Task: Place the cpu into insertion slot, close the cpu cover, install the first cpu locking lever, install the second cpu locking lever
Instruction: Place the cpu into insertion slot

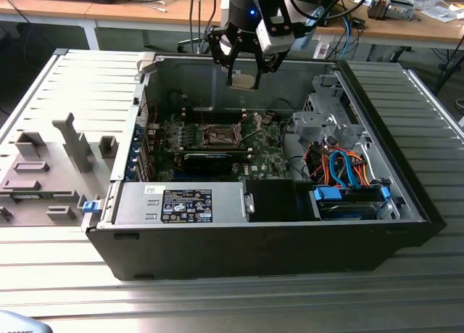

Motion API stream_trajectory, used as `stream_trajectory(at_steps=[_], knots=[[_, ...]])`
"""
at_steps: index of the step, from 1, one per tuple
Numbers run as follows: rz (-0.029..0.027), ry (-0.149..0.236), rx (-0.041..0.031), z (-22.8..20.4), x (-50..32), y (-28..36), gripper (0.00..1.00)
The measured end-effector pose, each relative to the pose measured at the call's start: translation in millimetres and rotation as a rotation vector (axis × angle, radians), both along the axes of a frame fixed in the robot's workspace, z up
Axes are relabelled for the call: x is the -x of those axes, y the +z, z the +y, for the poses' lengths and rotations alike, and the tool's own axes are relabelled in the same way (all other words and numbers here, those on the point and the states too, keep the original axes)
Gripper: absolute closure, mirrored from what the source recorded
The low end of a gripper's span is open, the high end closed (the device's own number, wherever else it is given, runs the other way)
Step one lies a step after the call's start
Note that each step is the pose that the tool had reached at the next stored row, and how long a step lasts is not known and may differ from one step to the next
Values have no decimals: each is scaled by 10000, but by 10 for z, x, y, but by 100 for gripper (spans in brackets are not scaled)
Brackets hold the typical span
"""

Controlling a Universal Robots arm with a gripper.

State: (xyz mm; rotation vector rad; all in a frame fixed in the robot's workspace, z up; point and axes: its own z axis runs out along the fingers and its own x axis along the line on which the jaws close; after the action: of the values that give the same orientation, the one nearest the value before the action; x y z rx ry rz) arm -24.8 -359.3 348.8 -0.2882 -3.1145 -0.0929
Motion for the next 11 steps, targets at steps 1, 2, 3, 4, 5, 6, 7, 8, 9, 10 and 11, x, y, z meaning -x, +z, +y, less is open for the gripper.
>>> stream_trajectory(at_steps=[1, 2, 3, 4, 5, 6, 7, 8, 9, 10, 11], knots=[[0, -3, 0, 0, 0, 0, 46], [0, -7, 0, 0, 0, 0, 46], [0, -11, 0, 0, 0, 0, 46], [0, -15, -1, 0, 0, -1, 46], [0, -17, -1, 0, 0, -1, 46], [0, -23, -1, 0, 0, -1, 46], [0, -27, 0, 0, 0, -1, 46], [0, -31, 0, 0, 0, -1, 46], [0, -35, 0, 0, 0, -1, 46], [0, -39, 0, 0, 0, -1, 46], [0, -44, 0, 0, 0, -1, 46]])
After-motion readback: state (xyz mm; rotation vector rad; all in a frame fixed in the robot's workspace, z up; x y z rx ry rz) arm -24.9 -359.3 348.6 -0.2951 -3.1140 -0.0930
